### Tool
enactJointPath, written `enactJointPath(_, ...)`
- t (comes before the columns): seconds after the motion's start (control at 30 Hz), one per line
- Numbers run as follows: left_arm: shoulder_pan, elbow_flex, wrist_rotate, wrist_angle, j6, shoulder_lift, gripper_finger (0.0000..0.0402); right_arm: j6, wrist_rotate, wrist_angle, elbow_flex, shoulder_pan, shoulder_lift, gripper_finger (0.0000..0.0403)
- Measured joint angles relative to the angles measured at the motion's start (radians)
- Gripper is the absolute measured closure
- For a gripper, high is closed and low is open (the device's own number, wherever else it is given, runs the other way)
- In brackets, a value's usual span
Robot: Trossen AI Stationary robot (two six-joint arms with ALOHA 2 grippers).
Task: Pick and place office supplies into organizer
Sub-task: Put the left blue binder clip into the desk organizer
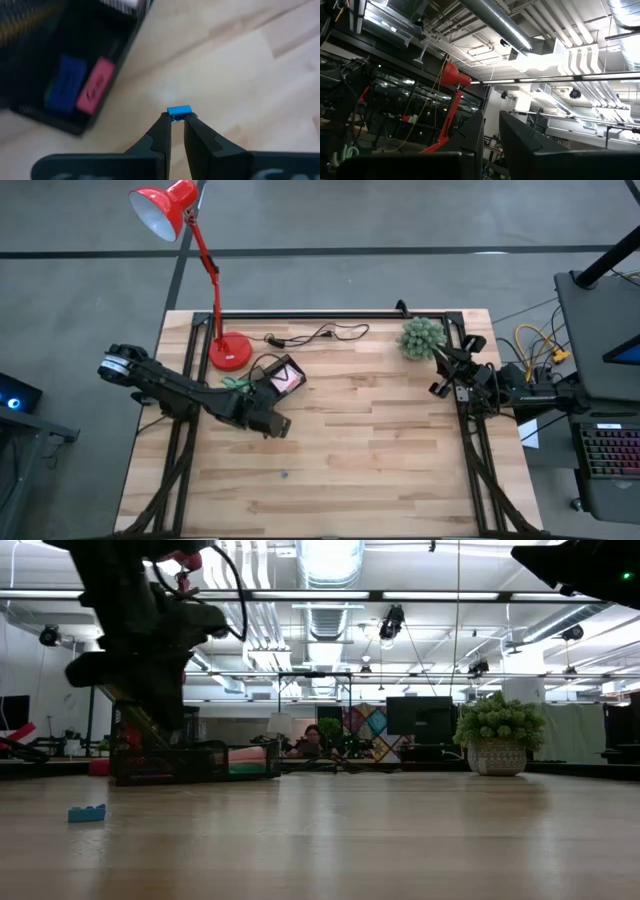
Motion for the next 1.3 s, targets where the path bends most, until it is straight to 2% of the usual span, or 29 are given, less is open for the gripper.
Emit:
enactJointPath(0.57, 0.173, 0.016, -0.108, 0.000, 0.217, 0.000, 0.0384, -0.002, 0.000, 0.000, 0.000, 0.000, 0.000, 0.0351)
enactJointPath(0.7, 0.175, 0.016, -0.108, 0.000, 0.230, 0.000, 0.0384, -0.003, 0.000, 0.000, 0.000, 0.000, 0.000, 0.0351)
enactJointPath(1.3, 0.171, 0.014, -0.109, -0.001, 0.538, 0.001, 0.0384, -0.003, 0.000, 0.000, 0.000, 0.000, 0.000, 0.0351)
